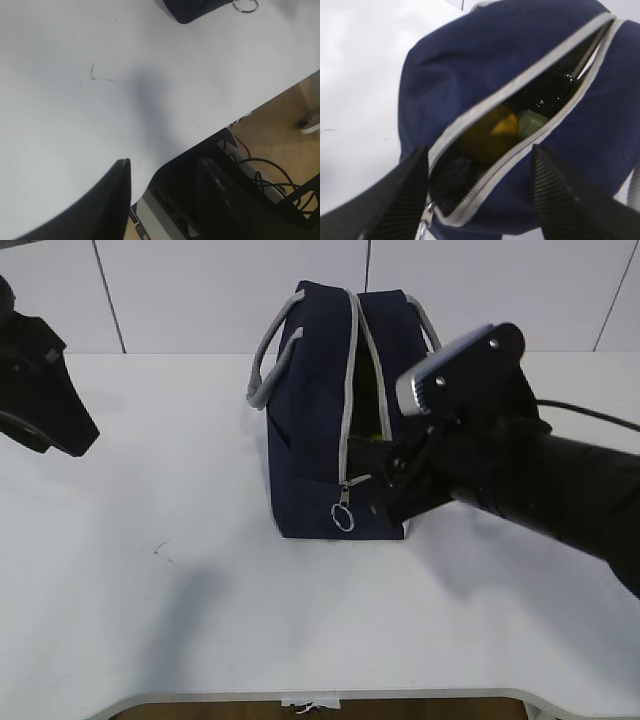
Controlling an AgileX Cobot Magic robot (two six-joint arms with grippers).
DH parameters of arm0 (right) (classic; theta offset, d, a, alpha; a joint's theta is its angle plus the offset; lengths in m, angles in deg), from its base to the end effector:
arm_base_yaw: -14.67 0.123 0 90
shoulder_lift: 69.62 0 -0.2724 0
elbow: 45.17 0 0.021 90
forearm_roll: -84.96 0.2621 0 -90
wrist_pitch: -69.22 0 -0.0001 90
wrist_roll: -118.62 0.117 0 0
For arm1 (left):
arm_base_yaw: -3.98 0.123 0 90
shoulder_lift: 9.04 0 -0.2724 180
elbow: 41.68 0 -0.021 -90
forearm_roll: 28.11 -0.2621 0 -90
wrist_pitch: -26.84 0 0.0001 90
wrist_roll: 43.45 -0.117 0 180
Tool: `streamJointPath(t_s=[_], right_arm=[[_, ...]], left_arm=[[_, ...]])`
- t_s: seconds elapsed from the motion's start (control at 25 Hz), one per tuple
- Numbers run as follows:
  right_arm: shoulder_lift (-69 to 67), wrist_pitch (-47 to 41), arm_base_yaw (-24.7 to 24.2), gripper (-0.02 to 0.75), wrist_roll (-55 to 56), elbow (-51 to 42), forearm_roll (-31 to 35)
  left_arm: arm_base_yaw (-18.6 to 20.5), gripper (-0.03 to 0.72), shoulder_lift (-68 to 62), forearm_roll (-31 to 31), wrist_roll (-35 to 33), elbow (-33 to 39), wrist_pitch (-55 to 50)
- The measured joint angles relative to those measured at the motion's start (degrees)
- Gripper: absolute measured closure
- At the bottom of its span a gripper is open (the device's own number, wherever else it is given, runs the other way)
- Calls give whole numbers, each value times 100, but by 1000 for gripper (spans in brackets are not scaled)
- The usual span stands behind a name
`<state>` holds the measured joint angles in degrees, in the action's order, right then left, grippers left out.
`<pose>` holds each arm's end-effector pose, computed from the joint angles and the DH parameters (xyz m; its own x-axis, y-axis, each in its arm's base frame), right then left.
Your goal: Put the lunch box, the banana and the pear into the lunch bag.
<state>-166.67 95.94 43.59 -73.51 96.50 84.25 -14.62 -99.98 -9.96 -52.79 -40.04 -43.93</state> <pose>0.3002 0.1666 0.1840 -0.1653 -0.3437 -0.9244 -0.5380 0.8170 -0.2076 0.2742 -0.1286 0.2979 -0.8806 0.3522 -0.3171 0.4385 0.8593 -0.2632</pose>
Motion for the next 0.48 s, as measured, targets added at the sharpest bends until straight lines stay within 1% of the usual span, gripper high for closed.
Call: streamJointPath(t_s=[0.12, 0.24, 0.48], right_arm=[[-14, 560, 0, 246, 164, -507, 23], [-68, 664, 0, 246, 298, -697, 23], [-116, 686, 0, 246, 412, -779, -2]], left_arm=[[0, 362, 0, 10, 10, 0, 0], [0, 364, 0, 10, 10, 0, 0], [0, 365, 0, 40, 10, 0, 0]])
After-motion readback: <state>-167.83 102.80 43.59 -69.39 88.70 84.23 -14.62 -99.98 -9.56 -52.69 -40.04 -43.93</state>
